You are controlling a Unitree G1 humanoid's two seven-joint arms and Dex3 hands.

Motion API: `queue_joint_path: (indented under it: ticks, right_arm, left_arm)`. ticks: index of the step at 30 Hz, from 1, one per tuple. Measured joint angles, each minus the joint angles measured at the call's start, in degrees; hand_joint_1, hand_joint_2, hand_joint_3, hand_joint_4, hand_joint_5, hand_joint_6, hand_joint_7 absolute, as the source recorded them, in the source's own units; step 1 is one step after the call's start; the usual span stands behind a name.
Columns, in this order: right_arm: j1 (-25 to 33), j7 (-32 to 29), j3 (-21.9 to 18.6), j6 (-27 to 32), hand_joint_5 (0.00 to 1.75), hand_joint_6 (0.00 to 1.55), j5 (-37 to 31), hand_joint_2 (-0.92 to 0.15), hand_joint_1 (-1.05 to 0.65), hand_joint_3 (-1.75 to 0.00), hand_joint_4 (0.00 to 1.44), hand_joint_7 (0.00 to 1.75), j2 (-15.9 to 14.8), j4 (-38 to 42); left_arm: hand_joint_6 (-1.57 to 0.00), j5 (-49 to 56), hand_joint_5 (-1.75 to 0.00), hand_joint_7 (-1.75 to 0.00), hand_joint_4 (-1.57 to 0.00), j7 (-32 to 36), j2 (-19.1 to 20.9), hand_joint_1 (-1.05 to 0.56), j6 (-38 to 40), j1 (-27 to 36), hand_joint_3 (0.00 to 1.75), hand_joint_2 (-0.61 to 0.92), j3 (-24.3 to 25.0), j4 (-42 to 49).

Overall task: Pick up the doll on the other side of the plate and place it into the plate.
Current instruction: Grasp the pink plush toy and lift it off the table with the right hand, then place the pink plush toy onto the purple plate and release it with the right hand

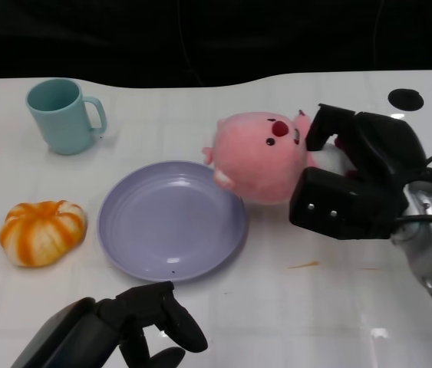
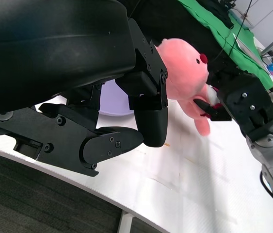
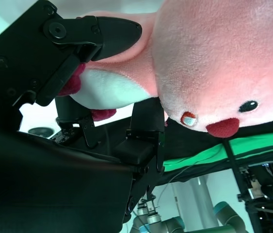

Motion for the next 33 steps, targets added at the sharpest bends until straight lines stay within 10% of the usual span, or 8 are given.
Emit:
queue_joint_path:
  ticks: [20, 22, 24, 26, 27, 29, 33]
  right_arm:
    - [-11.9, 0.3, 6.0, 0.3, 1.75, 0.72, -1.1, -0.35, -0.23, -1.14, 0.97, 1.71, 13.6, 11.0]
    - [-11.9, 0.5, 6.1, 0.7, 1.75, 0.75, -1.0, -0.4, -0.23, -1.04, 0.95, 1.51, 14.4, 11.0]
    - [-12.1, 1.4, 6.3, 1.7, 1.71, 0.88, -0.7, -0.62, -0.28, -0.59, 0.88, 0.64, 15.0, 11.1]
    - [-12.3, 3.4, 6.4, 2.9, 1.68, 0.95, -0.4, -0.71, -0.28, -0.41, 0.86, 0.31, 15.5, 11.1]
    - [-12.4, 4.8, 6.5, 3.1, 1.21, 0.78, -0.2, -0.82, -0.37, -0.26, 0.62, 0.14, 15.6, 11.1]
    - [-12.6, 9.1, 6.9, 3.1, 0.68, 0.57, 0.6, -0.9, -0.48, -0.18, 0.38, 0.03, 15.5, 10.8]
    - [-12.5, 16.7, 8.4, 3.7, 0.41, 0.41, 0.6, -0.92, -0.6, -0.23, 0.23, 0.0, 13.9, 7.9]
  left_arm:
    - [-0.65, 2.6, -1.7, -1.05, -0.57, 0.2, -0.6, -0.21, -0.6, -0.3, 0.6, 0.83, -2.4, 1.9]
    - [-0.65, 3.0, -1.67, -1.05, -0.57, 0.2, -0.6, -0.21, -0.6, 0.1, 0.6, 0.84, -2.5, 1.7]
    - [-0.64, 3.2, -1.65, -1.06, -0.57, 0.2, -0.6, -0.22, -0.6, 0.2, 0.59, 0.84, -2.7, 1.4]
    - [-0.64, 3.4, -1.66, -1.07, -0.58, 0.2, -0.7, -0.22, -0.6, 0.3, 0.58, 0.85, -3.1, 1.1]
    - [-0.64, 3.5, -1.69, -1.07, -0.58, 0.2, -0.8, -0.21, -0.6, 0.3, 0.59, 0.84, -3.3, 0.9]
    - [-0.64, 3.7, -1.71, -1.08, -0.58, 0.2, -1.1, -0.22, -0.6, 0.3, 0.61, 0.83, -3.5, 0.7]
    - [-0.64, 4.4, -1.7, -1.08, -0.58, 0.2, -1.8, -0.23, -0.6, 0.2, 0.62, 0.82, -3.8, 0.7]
